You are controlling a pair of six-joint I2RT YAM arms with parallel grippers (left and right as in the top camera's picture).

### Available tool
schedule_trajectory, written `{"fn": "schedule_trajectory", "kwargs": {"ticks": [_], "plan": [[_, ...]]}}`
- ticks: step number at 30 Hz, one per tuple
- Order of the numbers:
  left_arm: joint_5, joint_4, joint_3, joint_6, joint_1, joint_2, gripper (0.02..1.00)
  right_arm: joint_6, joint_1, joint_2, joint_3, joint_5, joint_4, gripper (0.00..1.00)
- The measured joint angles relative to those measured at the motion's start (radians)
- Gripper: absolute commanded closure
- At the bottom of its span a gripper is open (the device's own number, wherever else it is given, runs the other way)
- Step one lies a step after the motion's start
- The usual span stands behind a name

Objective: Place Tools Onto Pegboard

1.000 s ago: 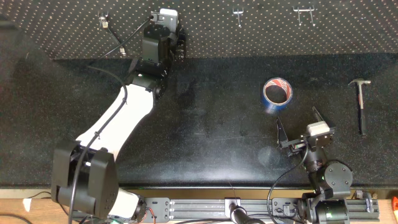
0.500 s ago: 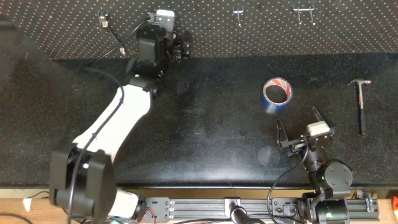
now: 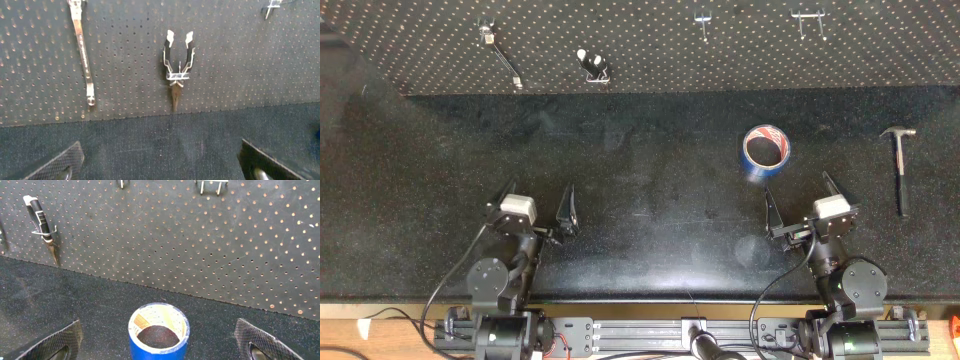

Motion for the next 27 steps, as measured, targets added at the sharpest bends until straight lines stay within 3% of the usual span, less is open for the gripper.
{"fn": "schedule_trajectory", "kwargs": {"ticks": [3,8,18,19,21,23,25,26,27], "plan": [[-0.015,-0.09,-0.003,-0.008,-0.008,-0.098,0.023,0.0,0.0,0.0,0.0,0.0,0.0,0.001],[-0.158,-0.102,-0.003,-0.008,-0.031,-0.099,0.023,0.0,0.0,0.0,0.0,0.0,0.0,0.001],[-0.163,-0.103,-0.003,-0.008,-0.031,-0.099,0.023,0.001,0.0,0.0,0.0,0.005,-0.001,0.001],[-0.163,-0.103,-0.003,-0.008,-0.031,-0.099,0.023,0.081,0.0,0.0,0.001,0.057,-0.008,0.001],[-0.163,-0.103,-0.003,-0.008,-0.031,-0.099,0.025,0.153,0.025,0.058,0.035,0.066,-0.022,0.001],[-0.166,-0.104,-0.003,-0.008,-0.031,-0.101,0.023,0.219,0.075,0.315,0.241,0.055,-0.098,0.001],[-0.167,-0.104,-0.002,-0.008,-0.031,-0.104,0.023,0.268,0.159,0.795,0.737,0.063,-0.498,0.001],[-0.171,-0.103,-0.002,-0.012,-0.031,-0.106,0.023,0.272,0.175,0.958,0.877,0.065,-0.514,0.001],[-0.174,-0.103,-0.001,-0.014,-0.031,-0.104,0.023,0.274,0.185,1.237,1.139,0.088,-0.706,0.001]]}}
